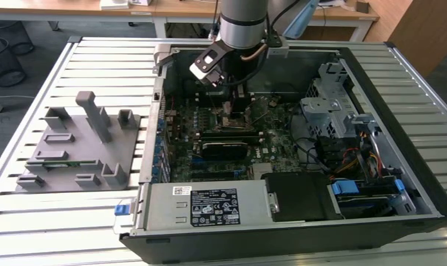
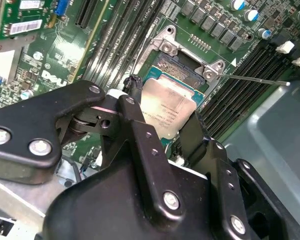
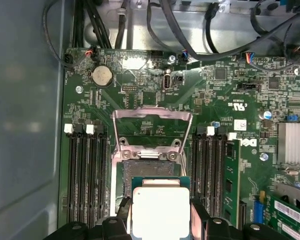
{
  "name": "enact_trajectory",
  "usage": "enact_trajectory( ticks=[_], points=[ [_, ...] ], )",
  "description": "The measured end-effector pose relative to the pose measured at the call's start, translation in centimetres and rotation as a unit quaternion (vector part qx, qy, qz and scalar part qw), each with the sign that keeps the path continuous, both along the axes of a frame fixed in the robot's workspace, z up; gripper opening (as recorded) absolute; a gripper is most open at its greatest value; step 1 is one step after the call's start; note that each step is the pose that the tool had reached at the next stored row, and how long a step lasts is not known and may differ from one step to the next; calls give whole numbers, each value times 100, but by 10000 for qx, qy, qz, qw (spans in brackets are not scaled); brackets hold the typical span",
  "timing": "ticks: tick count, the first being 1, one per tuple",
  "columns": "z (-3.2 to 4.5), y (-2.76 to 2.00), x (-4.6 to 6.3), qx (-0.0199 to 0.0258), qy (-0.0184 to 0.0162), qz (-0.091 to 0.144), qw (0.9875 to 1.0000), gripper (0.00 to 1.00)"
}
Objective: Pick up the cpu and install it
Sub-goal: 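Place the cpu into insertion slot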
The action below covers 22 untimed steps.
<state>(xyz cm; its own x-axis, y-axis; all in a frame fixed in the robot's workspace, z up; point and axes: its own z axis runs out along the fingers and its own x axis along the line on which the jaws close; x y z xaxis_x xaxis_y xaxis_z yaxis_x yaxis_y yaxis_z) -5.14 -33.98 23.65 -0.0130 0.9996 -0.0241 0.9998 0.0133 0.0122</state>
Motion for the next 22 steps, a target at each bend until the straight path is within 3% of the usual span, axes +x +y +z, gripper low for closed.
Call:
enact_trajectory(
  ticks=[8,22],
  points=[
    [-102,42,1,1,-1,0,10000,54],
    [-259,47,1,2,-1,-24,10000,54]
  ],
)
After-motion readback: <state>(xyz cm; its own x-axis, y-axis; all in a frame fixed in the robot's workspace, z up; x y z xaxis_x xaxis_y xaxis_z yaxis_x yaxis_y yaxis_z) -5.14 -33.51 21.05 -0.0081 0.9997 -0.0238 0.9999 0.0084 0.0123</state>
